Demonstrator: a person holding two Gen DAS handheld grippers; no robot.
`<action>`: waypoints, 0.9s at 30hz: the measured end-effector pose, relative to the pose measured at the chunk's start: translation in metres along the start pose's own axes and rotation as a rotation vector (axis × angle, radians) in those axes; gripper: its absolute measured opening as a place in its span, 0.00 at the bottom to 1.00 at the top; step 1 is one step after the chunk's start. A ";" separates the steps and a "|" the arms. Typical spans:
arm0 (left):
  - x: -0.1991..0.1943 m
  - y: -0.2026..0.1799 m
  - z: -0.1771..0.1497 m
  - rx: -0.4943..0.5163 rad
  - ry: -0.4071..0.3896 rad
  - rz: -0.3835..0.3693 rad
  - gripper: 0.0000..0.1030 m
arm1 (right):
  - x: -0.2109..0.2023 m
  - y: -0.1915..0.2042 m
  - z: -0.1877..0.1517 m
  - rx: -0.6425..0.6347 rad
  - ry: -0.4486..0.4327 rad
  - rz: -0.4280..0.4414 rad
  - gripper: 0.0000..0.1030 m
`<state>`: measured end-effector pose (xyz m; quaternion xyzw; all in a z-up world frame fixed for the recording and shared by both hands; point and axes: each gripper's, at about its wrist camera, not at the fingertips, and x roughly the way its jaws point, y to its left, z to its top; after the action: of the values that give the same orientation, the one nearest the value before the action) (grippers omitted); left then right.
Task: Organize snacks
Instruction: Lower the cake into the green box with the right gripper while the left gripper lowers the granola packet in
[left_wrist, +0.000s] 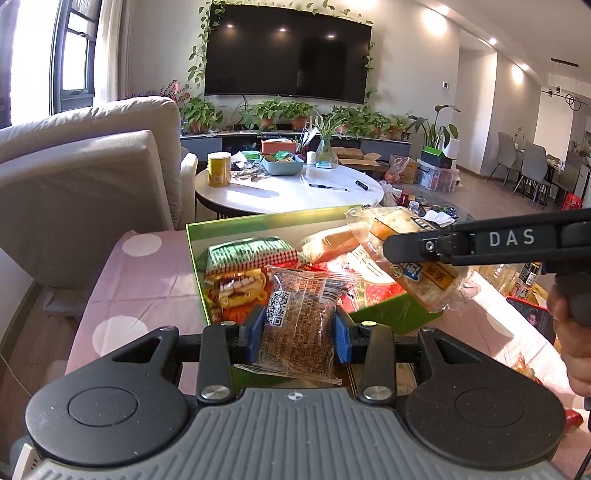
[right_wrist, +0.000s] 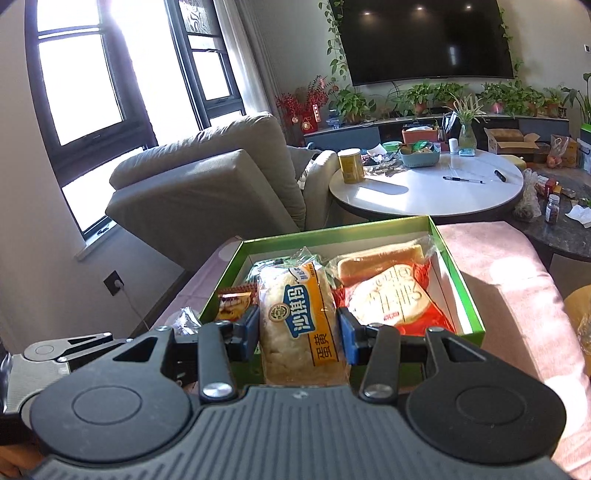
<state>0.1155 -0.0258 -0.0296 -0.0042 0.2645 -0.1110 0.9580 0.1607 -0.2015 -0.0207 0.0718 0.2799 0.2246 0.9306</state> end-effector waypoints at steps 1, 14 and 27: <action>0.002 0.000 0.002 0.001 0.000 0.000 0.34 | 0.002 -0.001 0.001 0.004 -0.002 0.001 0.82; 0.028 0.005 0.016 0.004 0.014 0.003 0.35 | 0.029 -0.018 0.013 0.076 0.015 0.003 0.82; 0.035 0.012 0.020 -0.013 0.014 0.032 0.35 | 0.054 -0.020 0.016 0.092 0.062 0.010 0.82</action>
<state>0.1574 -0.0226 -0.0303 -0.0052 0.2721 -0.0942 0.9576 0.2175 -0.1948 -0.0396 0.1090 0.3184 0.2183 0.9160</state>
